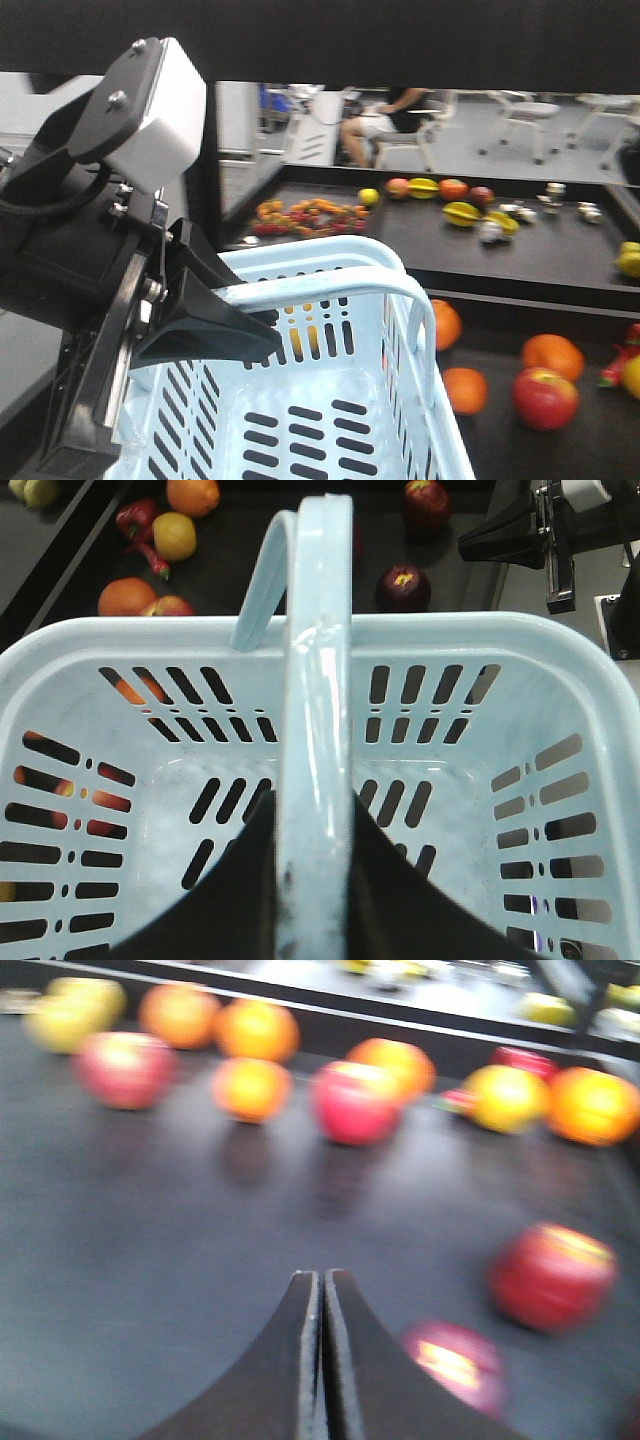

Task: Pick three apples into basket with both arms
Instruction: 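Drive the base back to the fruit stand holding the basket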

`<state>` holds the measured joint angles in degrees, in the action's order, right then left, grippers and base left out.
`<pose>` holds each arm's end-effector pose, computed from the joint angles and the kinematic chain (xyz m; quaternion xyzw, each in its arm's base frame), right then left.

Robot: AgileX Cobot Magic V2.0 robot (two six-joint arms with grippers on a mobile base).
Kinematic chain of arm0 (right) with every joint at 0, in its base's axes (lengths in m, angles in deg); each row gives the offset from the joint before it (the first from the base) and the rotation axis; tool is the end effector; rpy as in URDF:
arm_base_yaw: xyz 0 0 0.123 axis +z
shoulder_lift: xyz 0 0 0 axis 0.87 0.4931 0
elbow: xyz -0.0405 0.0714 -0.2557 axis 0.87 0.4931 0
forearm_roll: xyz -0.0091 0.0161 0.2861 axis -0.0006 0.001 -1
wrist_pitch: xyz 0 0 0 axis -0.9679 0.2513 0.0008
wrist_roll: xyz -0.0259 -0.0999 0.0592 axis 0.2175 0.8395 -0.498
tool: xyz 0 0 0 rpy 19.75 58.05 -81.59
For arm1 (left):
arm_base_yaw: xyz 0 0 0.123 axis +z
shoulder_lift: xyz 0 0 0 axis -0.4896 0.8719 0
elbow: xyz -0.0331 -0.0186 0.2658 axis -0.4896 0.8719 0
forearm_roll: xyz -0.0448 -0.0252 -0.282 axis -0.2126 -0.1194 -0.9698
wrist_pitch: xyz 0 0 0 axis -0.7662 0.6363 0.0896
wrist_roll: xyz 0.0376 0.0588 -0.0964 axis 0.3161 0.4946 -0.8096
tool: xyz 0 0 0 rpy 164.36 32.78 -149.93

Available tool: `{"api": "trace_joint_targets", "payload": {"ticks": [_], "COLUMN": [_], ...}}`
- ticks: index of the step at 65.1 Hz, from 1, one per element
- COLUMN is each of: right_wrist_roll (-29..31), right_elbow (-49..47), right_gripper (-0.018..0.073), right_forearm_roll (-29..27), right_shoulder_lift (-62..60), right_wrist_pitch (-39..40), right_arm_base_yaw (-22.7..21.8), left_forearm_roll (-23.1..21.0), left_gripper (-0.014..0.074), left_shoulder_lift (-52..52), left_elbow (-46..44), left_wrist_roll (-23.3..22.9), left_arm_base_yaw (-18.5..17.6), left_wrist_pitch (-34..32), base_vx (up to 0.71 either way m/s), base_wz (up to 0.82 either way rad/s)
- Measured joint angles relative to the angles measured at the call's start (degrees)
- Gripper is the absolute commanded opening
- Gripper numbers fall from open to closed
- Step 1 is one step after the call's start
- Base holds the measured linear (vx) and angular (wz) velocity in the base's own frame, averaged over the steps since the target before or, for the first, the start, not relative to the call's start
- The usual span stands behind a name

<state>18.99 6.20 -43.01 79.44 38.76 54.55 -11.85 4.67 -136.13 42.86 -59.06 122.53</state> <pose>0.1304 -0.0143 0.1621 -0.0130 0.8039 -0.0750 0.5899 0.2314 -0.2048 0.4698 0.6298 0.6284 -0.1950 0.4127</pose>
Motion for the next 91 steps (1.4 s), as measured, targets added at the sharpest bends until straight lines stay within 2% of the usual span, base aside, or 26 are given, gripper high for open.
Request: {"api": "trace_joint_targets", "payload": {"ticks": [34,91], "right_wrist_roll": [0.0,0.0], "right_elbow": [0.0,0.0], "right_gripper": [-0.0005,-0.0005], "right_forearm_roll": [0.0,0.0], "right_shoulder_lift": [0.0,0.0], "right_wrist_pitch": [0.0,0.0], "right_arm_base_yaw": [0.0,0.0], "left_forearm_roll": [-0.1,0.0], "left_gripper": [-0.0008,-0.0008], "left_shoulder_lift": [0.0,-0.1], "left_elbow": [0.0,0.0], "left_wrist_roll": [0.0,0.0], "left_arm_base_yaw": [0.0,0.0], "left_wrist_pitch": [0.0,0.1], "base_vx": [0.12,0.04], "base_wz": [-0.45,-0.08]}}
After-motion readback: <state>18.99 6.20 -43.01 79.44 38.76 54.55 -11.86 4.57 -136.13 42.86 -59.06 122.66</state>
